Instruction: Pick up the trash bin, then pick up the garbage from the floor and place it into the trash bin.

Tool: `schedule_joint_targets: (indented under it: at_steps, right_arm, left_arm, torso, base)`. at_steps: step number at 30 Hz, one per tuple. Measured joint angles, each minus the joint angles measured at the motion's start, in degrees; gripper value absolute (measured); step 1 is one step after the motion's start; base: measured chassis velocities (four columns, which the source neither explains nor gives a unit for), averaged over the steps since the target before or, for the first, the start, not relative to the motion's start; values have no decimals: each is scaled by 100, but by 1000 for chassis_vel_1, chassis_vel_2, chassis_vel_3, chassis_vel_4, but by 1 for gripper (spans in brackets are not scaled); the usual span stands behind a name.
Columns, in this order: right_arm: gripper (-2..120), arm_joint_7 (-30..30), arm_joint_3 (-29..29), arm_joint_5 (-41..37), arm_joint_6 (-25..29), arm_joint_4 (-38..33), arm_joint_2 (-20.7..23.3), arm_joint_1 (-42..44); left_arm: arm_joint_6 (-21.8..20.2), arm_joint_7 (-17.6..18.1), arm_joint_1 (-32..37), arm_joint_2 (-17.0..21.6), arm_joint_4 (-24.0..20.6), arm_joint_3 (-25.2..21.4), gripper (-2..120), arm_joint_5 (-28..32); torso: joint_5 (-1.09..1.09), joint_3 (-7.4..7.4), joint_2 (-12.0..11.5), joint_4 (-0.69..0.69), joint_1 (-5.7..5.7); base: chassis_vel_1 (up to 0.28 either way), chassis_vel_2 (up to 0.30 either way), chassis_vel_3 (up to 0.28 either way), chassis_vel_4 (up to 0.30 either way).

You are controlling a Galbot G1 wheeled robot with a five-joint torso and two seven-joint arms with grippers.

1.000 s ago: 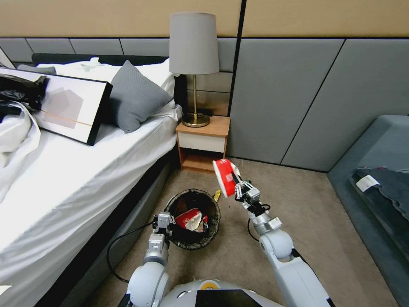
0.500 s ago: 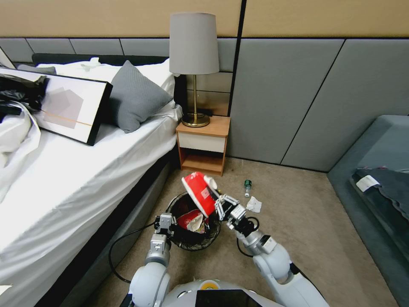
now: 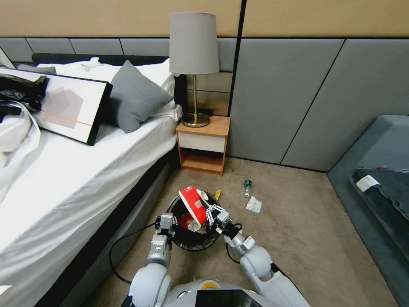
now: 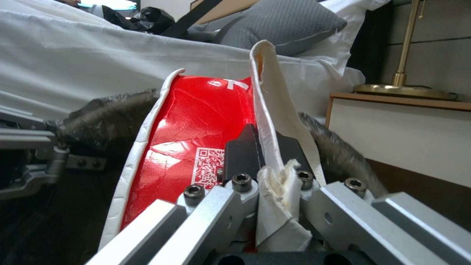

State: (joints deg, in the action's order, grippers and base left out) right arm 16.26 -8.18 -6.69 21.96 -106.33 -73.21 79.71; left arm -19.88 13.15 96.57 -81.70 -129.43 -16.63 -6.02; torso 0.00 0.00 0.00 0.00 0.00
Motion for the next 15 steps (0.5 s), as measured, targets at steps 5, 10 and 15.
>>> schedule_joint_targets:
  at_steps: [5, 10, 15]
  right_arm:
    - [0, -24, 80, 63, 16, 94, 5, 58]
    - [0, -53, 175, 176, 45, 183, 27, 129]
    - [14, -88, 217, 285, 69, 242, 29, 166]
  left_arm:
    - [0, 1, -16, -4, 1, 6, 2, -5]
    - [0, -3, -30, -1, 3, 9, 2, -4]
    - [0, -2, -35, 2, 10, -2, 2, 2]
  torso:
    - [0, 0, 0, 0, 0]
    - [0, 0, 0, -1, 0]
    - [0, 0, 0, 0, 0]
  base:
    - [0, 0, 0, 0]
    - [0, 0, 0, 0]
    - [0, 0, 0, 0]
